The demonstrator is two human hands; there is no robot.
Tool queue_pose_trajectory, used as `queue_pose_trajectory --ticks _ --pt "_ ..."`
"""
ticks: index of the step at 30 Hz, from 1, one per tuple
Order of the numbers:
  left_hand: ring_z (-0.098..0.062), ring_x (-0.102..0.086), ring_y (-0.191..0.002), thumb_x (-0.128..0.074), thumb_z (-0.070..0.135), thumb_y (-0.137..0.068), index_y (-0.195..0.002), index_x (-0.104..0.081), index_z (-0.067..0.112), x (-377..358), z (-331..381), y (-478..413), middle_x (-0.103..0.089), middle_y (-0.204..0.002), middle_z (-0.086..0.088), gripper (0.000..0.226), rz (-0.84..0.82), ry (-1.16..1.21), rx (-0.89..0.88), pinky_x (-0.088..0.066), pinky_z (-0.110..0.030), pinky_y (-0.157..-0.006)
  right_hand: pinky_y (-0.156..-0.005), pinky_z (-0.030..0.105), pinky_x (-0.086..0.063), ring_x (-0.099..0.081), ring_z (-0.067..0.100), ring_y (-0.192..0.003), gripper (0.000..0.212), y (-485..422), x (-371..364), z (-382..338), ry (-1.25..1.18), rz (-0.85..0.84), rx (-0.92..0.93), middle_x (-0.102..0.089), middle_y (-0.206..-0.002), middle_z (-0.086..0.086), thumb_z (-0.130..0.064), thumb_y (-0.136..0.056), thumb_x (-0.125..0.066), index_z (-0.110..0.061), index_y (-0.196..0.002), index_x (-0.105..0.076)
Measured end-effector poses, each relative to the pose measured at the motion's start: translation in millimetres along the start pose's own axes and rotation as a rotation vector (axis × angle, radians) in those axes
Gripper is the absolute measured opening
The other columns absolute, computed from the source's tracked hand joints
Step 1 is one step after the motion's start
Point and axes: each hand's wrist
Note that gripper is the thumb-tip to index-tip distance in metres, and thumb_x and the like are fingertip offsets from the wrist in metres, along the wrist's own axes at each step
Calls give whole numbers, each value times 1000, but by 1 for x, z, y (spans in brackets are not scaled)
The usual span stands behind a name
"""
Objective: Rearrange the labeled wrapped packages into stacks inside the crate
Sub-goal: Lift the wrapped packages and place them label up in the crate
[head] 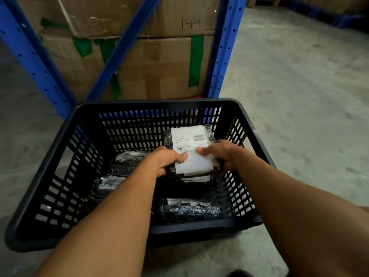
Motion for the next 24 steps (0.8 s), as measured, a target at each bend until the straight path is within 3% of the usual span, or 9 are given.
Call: queue_pose_trajectory --ticks 2,6,13,19,24 --pt "-30 -66 -106 -83 10 -72 -122 -60 4 -9 -4 -8 -70 -118 -12 55 86 -48 -28 -51 -47 -97 -89 63 -53 -66 42 -106 68 -9 2 4 34 24 -36 -66 -122 17 -23 -69 -87 -3 -126 -55" --pt "-29 -64 -110 -84 9 -71 -125 -57 2 -20 -4 -26 -67 -122 -12 60 144 -79 -38 -50 -44 -100 -100 60 -48 -62 39 -116 65 -25 3 14 19 52 -69 -64 -130 16 -21 -73 -85 -4 -128 -55" --pt "-29 -59 -118 -81 13 -76 -126 -58 3 -23 -5 -49 -65 -128 -13 56 103 -141 27 -46 -45 -104 -101 55 -49 -61 37 -116 60 -46 1 16 68 39 -88 -63 -130 14 -26 -78 -80 -5 -129 -56" --pt "-41 -55 -121 -74 23 -82 -135 -49 9 -26 -4 -46 -56 -137 -15 60 20 -131 144 -44 -64 -97 -101 56 -47 -62 39 -112 56 -55 -4 23 37 -3 -121 -63 -128 15 -26 -77 -72 -9 -129 -56" --pt "-38 -57 -118 -74 17 -84 -128 -54 6 -31 -11 -44 -62 -130 -15 50 56 -76 143 -43 -59 -101 -99 57 -48 -63 41 -107 61 -50 -3 18 135 -16 -118 -67 -118 20 -30 -71 -68 -9 -127 -56"
Point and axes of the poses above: each hand's wrist, its own y-axis away from the middle knuckle, its own x-axis out of the back of the hand, z = x × y
